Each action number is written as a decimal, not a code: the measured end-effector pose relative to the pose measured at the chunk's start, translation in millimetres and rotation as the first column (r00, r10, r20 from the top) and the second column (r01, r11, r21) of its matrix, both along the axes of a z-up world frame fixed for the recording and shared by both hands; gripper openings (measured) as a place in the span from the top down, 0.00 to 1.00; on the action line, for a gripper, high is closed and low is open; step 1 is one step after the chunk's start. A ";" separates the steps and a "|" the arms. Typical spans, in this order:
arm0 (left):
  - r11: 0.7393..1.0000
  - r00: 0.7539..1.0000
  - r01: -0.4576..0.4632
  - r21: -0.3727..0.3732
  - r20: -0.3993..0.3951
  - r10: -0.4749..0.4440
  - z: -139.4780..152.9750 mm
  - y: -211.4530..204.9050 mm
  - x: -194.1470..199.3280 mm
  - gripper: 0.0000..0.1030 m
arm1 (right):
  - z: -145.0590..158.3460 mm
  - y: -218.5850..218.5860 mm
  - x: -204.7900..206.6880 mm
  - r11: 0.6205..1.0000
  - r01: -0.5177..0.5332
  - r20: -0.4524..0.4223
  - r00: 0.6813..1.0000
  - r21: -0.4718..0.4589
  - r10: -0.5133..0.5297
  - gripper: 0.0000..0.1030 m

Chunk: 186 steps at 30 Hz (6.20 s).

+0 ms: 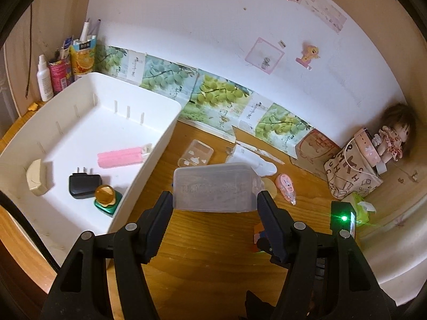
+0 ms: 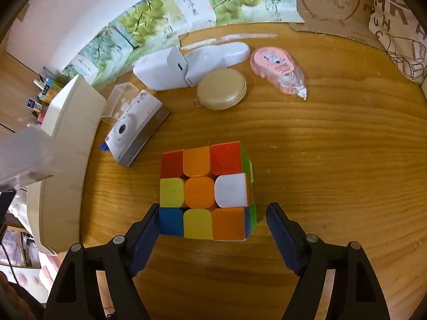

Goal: Organize rigid objects
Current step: 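Lift Rubik's cube with right tool while left tool lifts clear floss box, then carry cube and floss box into the white tray and open both tools, then withdraw both open tools from the white tray, then move right tool to pink tape dispenser while left tool approaches white lens gadget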

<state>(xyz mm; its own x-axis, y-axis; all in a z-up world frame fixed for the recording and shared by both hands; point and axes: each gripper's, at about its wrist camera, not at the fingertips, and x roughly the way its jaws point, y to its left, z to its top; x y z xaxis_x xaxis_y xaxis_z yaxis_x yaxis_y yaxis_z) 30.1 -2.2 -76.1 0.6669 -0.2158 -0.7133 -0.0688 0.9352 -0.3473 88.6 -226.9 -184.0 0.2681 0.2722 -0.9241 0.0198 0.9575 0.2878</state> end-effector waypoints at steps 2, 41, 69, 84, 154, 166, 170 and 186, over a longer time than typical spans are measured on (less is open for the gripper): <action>1.000 1.000 -0.009 0.002 0.003 0.009 1.1 4.4 -2.1 0.34 | -1.0 1.0 0.0 1.000 0.000 -0.003 1.000 -0.013 0.000 0.27; 0.994 0.992 0.110 0.000 0.061 -0.110 27.7 139.1 7.6 0.34 | 99.0 155.4 -33.7 0.999 0.038 0.305 0.952 -0.036 -0.025 0.45; 0.992 0.997 -0.056 0.116 0.064 0.049 15.0 259.5 32.1 0.47 | 125.5 318.3 -86.8 0.952 -0.303 0.626 0.732 -0.055 0.269 0.45; 0.992 0.999 -0.013 0.123 0.034 0.009 11.5 244.8 32.4 0.47 | 131.3 310.0 -99.7 0.952 -0.300 0.647 0.715 -0.059 0.265 0.44; 0.981 0.933 0.170 0.094 -0.336 -0.130 -69.2 -34.0 63.6 0.31 | 57.4 15.7 -21.3 0.987 -0.128 0.344 0.926 -0.097 0.154 0.22; 0.933 0.901 0.292 0.209 -0.388 -0.195 -88.4 -68.9 100.2 0.20 | 47.8 -27.1 46.2 0.982 0.010 0.409 0.910 -0.188 0.069 0.22; 0.931 0.897 0.292 0.220 -0.401 -0.187 -95.7 -72.1 109.8 0.20 | 32.8 -39.0 60.4 0.983 0.038 0.399 0.916 -0.182 0.038 0.22; 0.963 0.875 0.214 0.162 -0.470 -0.116 -130.8 -56.9 133.6 0.20 | -12.5 -38.4 82.2 0.983 0.031 0.338 0.940 -0.180 0.032 0.22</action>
